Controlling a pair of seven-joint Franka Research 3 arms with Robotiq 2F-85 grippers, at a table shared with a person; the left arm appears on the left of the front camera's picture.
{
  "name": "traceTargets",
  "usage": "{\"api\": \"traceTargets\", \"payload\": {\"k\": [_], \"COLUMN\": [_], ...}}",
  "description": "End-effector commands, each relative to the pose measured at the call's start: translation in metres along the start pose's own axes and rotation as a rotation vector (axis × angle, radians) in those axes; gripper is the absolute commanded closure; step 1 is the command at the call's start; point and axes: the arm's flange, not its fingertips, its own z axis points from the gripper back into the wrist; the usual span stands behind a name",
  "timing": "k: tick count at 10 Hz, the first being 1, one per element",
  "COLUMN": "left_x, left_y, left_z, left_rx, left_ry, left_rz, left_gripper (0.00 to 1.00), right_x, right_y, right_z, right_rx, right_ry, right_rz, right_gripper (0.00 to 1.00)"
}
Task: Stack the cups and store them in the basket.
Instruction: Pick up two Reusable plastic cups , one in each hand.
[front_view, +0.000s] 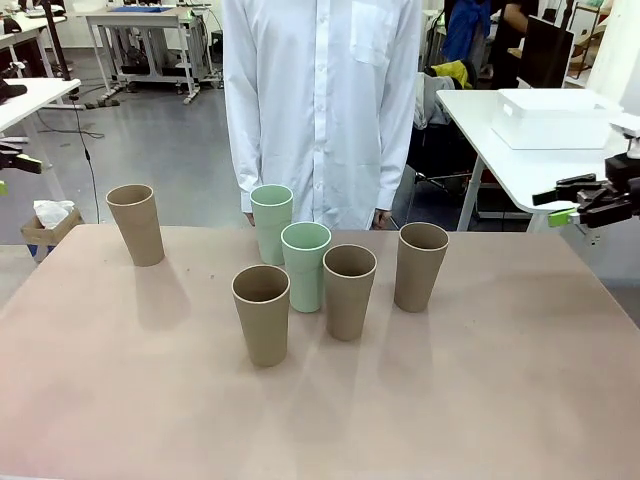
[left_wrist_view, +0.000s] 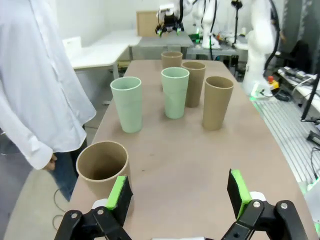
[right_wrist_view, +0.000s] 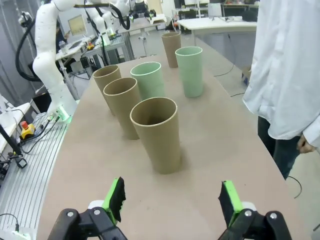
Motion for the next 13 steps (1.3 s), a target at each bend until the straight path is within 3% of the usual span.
{"api": "traceTargets", "payload": {"k": [1,4,5,8,11,13], "left_x": [0.019,0.012,0.015,-0.011,-0.049,-0.079], "left_y": [-0.019,-0.007,0.013,0.072,0.119,0.132], "left_z": [0.001,0.006,0.011,0.012,0.004,-0.008], "left_rx": [0.006,0.001,0.037,0.051,0.006,-0.019], "left_ry": [0.042,0.024,-0.093,-0.204,-0.176,-0.14], "left_rz": [0.0,-0.007,0.018,0.061,0.09,0.138], "left_gripper": [0.0,0.0,0.0,0.0,0.0,0.0], "right_x": [0.006,0.0,-0.01,-0.058,-0.104,-0.127], "right_y": [0.005,0.001,-0.007,-0.058,-0.09,-0.096], "right_z": [0.01,0.007,-0.012,-0.061,-0.09,-0.114], "right_rx": [-0.017,-0.013,0.014,0.066,0.134,0.178], "right_ry": [0.002,-0.002,0.018,-0.08,-0.157,-0.202], "right_rz": [-0.005,0.0,0.036,0.037,0.057,0.066], "right_gripper": [0.0,0.0,0.0,0.0,0.0,0.0]}}
